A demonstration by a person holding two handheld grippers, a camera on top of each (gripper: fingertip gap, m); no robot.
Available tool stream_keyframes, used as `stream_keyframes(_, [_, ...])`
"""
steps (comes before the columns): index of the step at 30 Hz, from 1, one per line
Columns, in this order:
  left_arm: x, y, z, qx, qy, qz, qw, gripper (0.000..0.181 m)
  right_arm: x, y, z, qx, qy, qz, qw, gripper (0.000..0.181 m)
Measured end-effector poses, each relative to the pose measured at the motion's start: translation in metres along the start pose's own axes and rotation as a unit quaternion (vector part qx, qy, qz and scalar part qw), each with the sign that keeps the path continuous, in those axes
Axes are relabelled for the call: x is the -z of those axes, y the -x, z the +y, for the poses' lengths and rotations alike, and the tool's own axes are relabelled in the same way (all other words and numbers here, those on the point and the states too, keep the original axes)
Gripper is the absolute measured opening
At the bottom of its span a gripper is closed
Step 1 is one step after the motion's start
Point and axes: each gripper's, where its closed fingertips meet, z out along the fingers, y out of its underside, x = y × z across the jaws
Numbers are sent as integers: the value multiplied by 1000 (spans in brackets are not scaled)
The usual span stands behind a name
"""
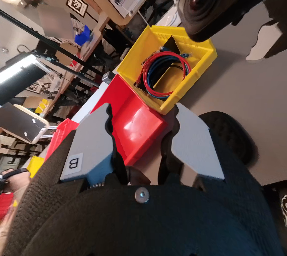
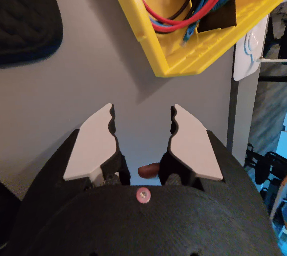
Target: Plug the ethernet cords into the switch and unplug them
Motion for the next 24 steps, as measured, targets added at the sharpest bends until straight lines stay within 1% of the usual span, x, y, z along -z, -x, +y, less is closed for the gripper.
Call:
stream_keyframes(2, [-10,6,15,15,13,6,1000,75,-9,-4,-6,-13,-17,-4,1000,71])
stream_keyframes(4, [-23,9,34,40,8,25,999,75,-18,-13,-10,-35,-37,2,999,72])
stream_keyframes(5, [-31,14,46,67,4,28,997,75,-24,-20,-13,-50,-53,10,997,73])
stream_keyframes(6, [-40,27,61,103,3,11,995,75,-29,-25,-17,-69,-74,12,995,73])
stream_keyframes(8, [-56,60,110,170,32,-52,984,76,-42,-31,-30,-119,-130,-5,984,77])
stream_keyframes(10, [-74,90,162,232,62,-109,965,77,-55,-38,-40,-176,-176,-22,968,79])
stream_keyframes(13, [-101,102,225,324,96,-107,935,83,-75,-47,-44,-214,-192,-16,958,82])
stream_keyframes(14, [-107,102,238,352,92,-100,926,86,-78,-46,-46,-217,-199,-24,955,82])
stream_keyframes(16, [-117,107,247,402,56,-92,909,85,-79,-45,-50,-224,-210,-35,951,79])
stream_keyframes(17, [-123,106,251,409,48,-83,908,82,-79,-45,-51,-223,-213,-39,950,77])
stream_keyframes(19, [-131,107,266,405,65,-89,907,78,-79,-43,-51,-227,-216,-44,949,74])
stream_keyframes(20, [-132,110,261,409,40,-85,908,64,-79,-43,-51,-227,-218,-46,948,73])
stream_keyframes(21, [-133,113,259,409,23,-81,909,40,-78,-42,-52,-226,-221,-47,947,73])
stream_keyframes(22, [-132,115,259,402,20,-81,912,19,-78,-42,-52,-225,-221,-47,948,74])
stream_keyframes(23, [-130,116,260,389,22,-83,917,7,-79,-42,-52,-223,-221,-45,948,74])
stream_keyframes(24, [-127,117,262,377,26,-88,922,6,-79,-42,-52,-222,-220,-41,949,73])
